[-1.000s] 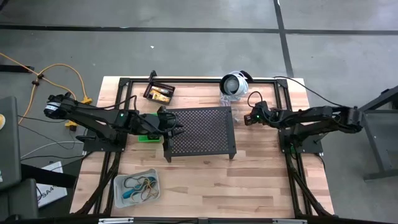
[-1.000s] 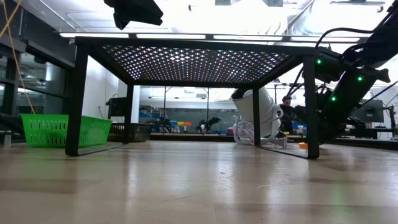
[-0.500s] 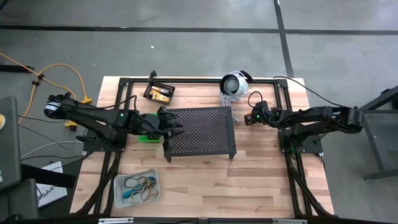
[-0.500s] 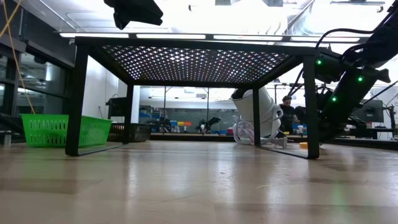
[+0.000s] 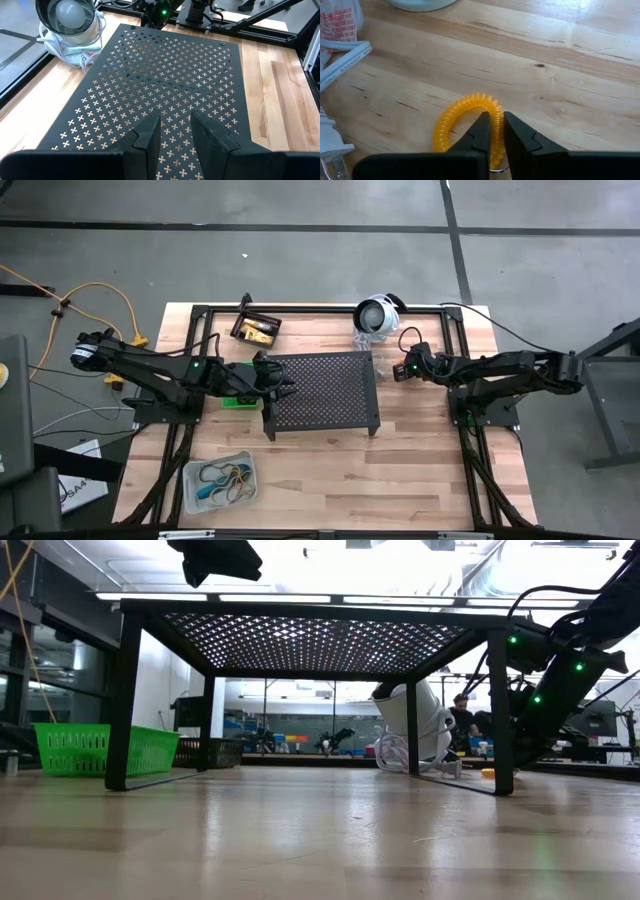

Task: Pick & Place Office Desk Supplies
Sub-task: Put the yellow spring keychain into the green bin

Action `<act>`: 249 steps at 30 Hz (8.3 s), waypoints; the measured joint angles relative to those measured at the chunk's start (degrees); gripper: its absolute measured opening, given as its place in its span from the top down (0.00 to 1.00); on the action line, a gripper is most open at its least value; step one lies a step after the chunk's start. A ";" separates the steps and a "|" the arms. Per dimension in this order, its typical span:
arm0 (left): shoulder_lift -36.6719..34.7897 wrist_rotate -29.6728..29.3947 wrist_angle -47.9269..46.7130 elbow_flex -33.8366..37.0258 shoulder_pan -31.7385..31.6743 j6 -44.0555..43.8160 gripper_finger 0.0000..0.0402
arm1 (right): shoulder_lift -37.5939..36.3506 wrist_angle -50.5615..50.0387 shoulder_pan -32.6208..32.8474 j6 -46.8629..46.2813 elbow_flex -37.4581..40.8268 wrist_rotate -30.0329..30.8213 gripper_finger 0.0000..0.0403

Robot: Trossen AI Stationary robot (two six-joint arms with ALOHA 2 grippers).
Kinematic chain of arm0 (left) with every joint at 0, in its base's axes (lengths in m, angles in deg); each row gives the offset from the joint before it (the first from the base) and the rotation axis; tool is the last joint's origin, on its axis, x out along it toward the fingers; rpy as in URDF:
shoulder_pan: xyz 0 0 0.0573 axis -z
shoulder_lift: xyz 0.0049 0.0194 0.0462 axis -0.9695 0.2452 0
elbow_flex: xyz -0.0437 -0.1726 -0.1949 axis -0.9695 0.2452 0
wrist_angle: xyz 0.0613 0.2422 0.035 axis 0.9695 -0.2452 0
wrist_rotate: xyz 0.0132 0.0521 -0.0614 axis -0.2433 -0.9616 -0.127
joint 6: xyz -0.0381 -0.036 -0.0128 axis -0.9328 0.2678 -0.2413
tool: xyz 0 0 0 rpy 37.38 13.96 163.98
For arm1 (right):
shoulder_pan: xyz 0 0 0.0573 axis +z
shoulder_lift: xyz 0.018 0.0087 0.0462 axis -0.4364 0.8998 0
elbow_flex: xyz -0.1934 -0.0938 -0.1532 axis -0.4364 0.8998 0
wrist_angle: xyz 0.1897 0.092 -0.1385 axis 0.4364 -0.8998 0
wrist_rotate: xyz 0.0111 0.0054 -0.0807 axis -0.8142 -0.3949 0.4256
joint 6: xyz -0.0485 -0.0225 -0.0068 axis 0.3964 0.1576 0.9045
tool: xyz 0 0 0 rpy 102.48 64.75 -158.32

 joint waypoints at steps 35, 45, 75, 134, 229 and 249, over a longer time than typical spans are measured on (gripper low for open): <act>0.00 1.75 -0.02 0.00 0.13 -0.35 0.74 | -35.55 -8.28 0.02 6.15 -2.25 -15.24 0.93; 0.00 1.75 -0.02 0.00 0.13 -0.45 0.74 | -39.65 -5.68 2.19 5.50 -2.27 -18.75 0.93; 0.00 1.73 -0.02 0.00 0.13 -0.44 0.74 | -13.25 33.21 21.58 7.65 -8.72 -17.60 0.93; 8.31 18.63 18.83 0.11 -7.62 -29.58 0.74 | 4.04 18.24 30.21 30.45 -30.25 -6.22 0.93; 19.45 22.76 39.21 0.13 -16.65 -27.02 0.74 | 8.33 27.73 26.58 33.66 -30.27 -2.22 0.93; 19.45 28.35 36.79 0.11 -16.45 -26.89 0.74 | 8.39 28.07 26.58 33.81 -30.25 -2.60 0.93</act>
